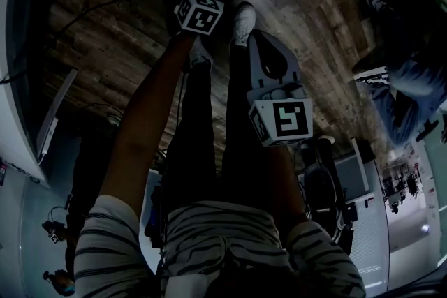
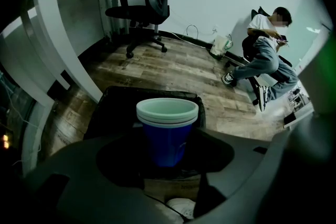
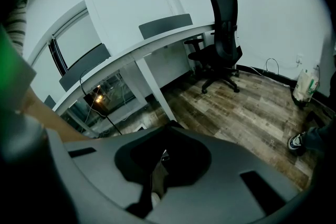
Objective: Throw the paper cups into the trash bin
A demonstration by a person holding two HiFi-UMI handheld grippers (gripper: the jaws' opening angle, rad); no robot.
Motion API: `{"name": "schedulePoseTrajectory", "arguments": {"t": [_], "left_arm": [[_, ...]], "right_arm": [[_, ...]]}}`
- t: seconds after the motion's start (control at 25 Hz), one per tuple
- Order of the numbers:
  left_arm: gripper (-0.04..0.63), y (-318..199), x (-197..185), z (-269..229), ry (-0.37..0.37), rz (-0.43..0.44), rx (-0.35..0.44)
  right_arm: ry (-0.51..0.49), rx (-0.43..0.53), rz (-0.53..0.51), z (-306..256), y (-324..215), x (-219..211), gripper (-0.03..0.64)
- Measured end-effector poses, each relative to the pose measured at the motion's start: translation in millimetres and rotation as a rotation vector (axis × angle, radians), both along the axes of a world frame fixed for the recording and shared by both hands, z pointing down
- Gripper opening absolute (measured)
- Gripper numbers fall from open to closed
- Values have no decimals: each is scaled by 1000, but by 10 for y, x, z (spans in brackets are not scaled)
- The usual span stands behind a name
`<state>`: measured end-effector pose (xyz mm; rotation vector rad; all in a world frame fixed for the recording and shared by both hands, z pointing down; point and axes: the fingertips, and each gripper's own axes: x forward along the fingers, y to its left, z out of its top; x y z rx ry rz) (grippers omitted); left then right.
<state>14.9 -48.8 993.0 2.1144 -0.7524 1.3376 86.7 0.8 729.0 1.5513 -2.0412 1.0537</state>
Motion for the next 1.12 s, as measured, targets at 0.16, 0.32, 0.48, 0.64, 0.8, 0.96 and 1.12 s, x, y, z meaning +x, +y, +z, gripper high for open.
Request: {"name": "schedulePoseTrajectory", "arguments": {"t": [0.16, 0.32, 0.48, 0.64, 0.8, 0.96, 1.12], "left_arm": [[281, -4, -16, 62, 2, 0, 7], [282, -12, 4, 75, 0, -6, -2], [282, -12, -27, 48, -15, -14, -4], [282, -8, -9, 28, -2, -25, -8], [281, -38, 25, -15, 3, -34, -3], [281, -61, 13, -58, 0, -46, -3], [281, -87, 35, -135, 7, -51, 10]], "right_arm": [[1, -3, 0, 6, 11, -18, 9], [-1, -7, -1, 19, 12, -5, 9], [-2, -5, 0, 5, 20, 15, 9], [2, 0, 2, 10, 32, 34, 9], [0, -4, 4, -8, 9, 46, 9], [1, 1, 3, -19, 5, 33, 9], [2, 4, 6, -57, -9, 35, 9]]}}
